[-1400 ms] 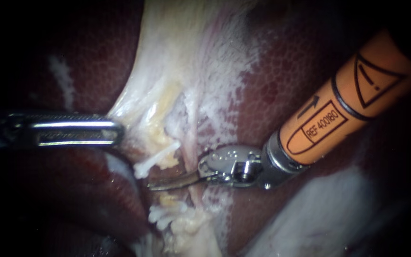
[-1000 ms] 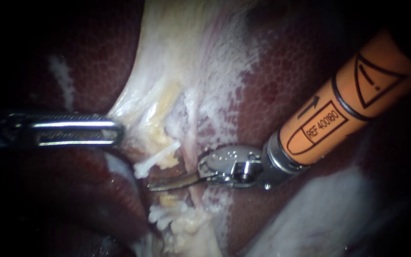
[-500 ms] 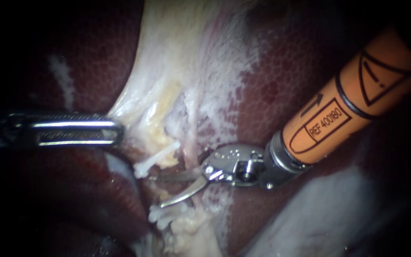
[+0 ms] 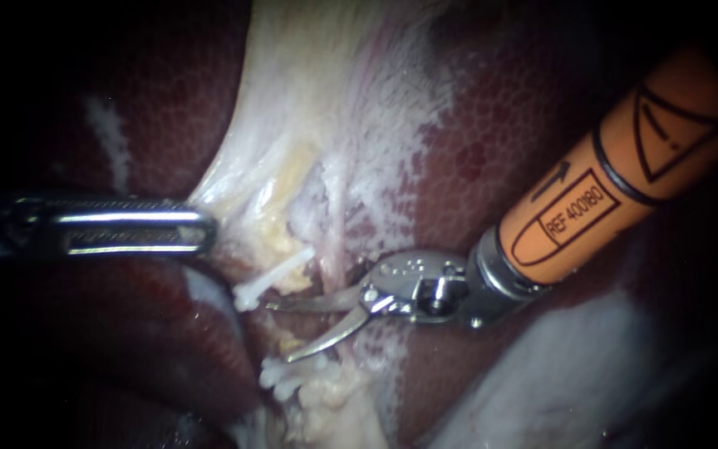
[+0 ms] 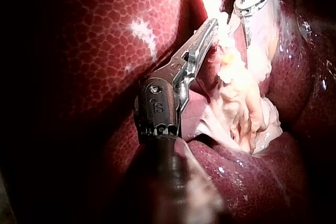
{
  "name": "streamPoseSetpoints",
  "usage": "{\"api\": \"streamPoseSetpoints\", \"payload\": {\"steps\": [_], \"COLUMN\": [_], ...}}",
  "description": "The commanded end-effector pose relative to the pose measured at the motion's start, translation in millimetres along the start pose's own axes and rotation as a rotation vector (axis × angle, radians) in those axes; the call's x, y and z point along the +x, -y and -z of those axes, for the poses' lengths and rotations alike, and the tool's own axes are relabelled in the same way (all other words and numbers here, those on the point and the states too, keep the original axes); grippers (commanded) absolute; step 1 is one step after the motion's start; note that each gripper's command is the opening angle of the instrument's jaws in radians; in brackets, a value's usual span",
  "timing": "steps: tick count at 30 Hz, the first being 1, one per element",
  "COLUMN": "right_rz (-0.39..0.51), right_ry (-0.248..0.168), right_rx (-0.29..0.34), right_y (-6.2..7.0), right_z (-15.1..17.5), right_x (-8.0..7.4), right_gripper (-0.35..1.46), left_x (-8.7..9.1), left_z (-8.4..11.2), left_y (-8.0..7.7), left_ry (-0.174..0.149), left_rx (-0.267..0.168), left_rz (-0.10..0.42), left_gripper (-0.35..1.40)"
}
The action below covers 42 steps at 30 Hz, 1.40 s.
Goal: Go back from the cut left tube
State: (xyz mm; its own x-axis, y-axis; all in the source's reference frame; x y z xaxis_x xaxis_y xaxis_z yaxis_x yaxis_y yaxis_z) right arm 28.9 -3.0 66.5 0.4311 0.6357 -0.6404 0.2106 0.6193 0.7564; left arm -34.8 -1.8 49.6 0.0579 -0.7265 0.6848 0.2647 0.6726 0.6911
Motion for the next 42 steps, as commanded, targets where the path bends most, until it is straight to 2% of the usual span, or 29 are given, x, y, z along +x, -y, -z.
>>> {"api": "streamPoseSetpoints", "payload": {"steps": [1,14,22,32,42], "right_rz": [0.001,0.041,0.195,0.311,0.348], "right_ry": [-0.002,-0.019,-0.029,-0.003,0.004], "right_rx": [-0.005,-0.064,-0.213,-0.348,-0.358], "right_y": [0.1,1.3,1.5,2.7,3.4], "right_z": [0.4,7.4,11.9,14.5,15.3], "right_x": [0.0,0.2,2.0,2.4,3.5], "right_gripper": [0.62,0.69,1.04,1.18,1.21], "left_x": [0.0,0.1,0.1,0.1,0.1], "left_z": [0.0,0.0,0.0,0.0,0.0], "left_y": [0.0,-0.4,-0.4,-0.5,-0.5], "left_ry": [0.000,0.000,0.000,0.000,0.000], "left_rx": [0.000,0.002,0.002,0.002,0.002], "left_rz": [0.000,0.000,0.000,0.000,0.000], "left_gripper": [-0.35,-0.35,-0.35,-0.35,-0.35]}}
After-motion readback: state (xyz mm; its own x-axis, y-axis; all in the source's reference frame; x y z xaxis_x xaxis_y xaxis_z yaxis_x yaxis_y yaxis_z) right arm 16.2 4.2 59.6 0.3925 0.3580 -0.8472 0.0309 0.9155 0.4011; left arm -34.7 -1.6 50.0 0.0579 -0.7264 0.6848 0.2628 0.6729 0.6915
